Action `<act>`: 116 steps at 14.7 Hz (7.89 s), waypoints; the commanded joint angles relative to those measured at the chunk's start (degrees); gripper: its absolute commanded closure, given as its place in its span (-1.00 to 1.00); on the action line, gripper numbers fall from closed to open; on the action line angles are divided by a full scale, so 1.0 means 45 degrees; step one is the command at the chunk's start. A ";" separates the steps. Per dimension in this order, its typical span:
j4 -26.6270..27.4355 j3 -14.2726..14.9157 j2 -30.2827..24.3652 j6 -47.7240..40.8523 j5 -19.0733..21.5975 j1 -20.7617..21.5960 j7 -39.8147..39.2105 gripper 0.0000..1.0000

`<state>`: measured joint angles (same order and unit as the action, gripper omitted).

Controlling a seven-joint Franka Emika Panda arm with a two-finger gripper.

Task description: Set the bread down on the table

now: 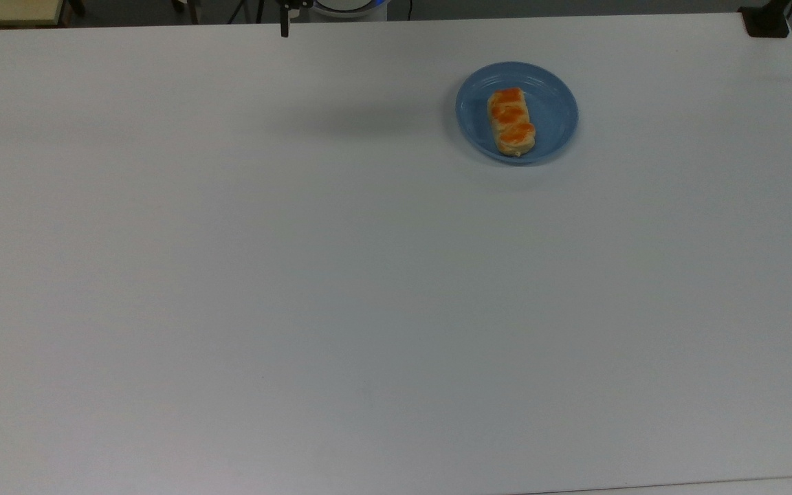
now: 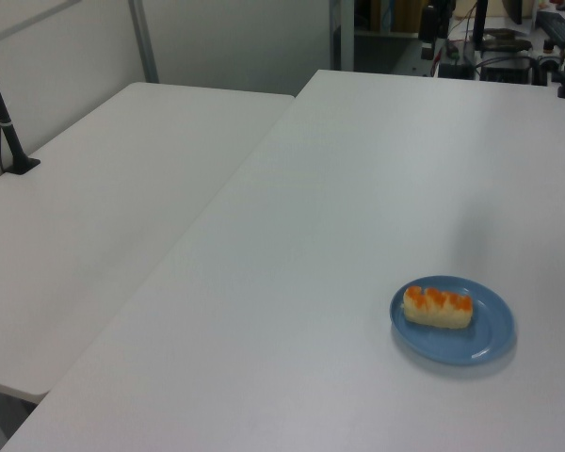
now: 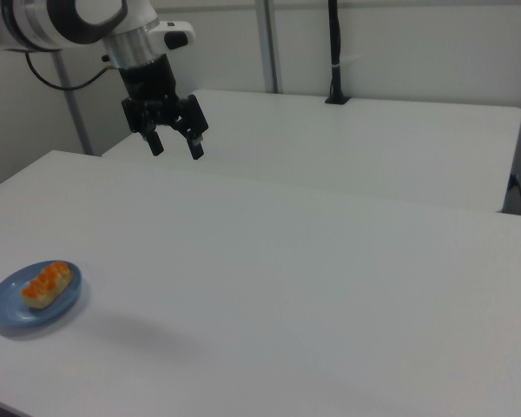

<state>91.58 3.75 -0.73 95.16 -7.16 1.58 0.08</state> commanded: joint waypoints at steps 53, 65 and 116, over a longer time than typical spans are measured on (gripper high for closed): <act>0.6621 -0.4799 0.0747 0.6354 0.3253 0.1837 0.4182 -0.99; 0.6484 -0.4799 0.2875 0.6939 0.2236 0.2617 0.5588 -1.00; -0.0430 -0.1075 0.0675 -0.0848 0.0885 -0.0491 0.1624 -1.00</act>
<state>88.50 -6.81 7.45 95.11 -6.63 -3.42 6.86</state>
